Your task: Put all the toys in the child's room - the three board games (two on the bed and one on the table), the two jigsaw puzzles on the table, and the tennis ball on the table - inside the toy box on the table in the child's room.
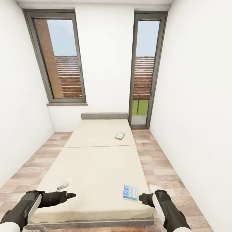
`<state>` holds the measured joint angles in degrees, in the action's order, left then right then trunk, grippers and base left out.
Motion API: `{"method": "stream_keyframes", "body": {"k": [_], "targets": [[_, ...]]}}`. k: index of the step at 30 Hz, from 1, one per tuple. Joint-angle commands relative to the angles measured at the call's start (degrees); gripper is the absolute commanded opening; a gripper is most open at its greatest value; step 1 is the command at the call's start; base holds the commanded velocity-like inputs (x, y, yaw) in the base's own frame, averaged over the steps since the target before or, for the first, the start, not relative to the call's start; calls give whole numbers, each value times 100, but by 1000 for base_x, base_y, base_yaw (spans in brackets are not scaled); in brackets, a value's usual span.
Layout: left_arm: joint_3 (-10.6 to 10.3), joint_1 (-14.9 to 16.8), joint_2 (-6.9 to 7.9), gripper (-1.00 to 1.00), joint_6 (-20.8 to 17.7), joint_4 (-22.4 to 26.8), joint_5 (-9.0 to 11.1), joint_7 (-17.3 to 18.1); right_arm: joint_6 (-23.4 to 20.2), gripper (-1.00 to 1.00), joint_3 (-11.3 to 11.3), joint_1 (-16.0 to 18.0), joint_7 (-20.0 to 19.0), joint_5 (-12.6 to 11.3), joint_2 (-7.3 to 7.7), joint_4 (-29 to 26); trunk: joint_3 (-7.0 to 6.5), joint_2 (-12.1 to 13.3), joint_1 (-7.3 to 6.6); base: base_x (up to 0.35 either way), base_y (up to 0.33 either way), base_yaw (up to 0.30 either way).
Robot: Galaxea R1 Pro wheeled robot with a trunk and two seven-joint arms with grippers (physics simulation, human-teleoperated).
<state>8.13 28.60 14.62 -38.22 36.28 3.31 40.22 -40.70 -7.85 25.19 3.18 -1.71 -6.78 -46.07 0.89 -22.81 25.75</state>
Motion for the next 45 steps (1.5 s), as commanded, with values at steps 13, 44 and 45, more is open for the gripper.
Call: {"method": "stream_keyframes", "body": {"k": [13,44,45], "targets": [[13,13,5,100,-191,2,29,3,-10,100,-11,-5,24,-14,5,-10,54,-11,3,0,0,-6],[692,14,75,100,-954,874,157,1900,-1060,100,186,401,52,46,-162,-1357,207,-11,3,6,-3,100],[713,14,75,100,-953,881,158,1904,-1080,100,197,408,50,50,-168,-1374,212,-11,3,120,-82,103]]}}
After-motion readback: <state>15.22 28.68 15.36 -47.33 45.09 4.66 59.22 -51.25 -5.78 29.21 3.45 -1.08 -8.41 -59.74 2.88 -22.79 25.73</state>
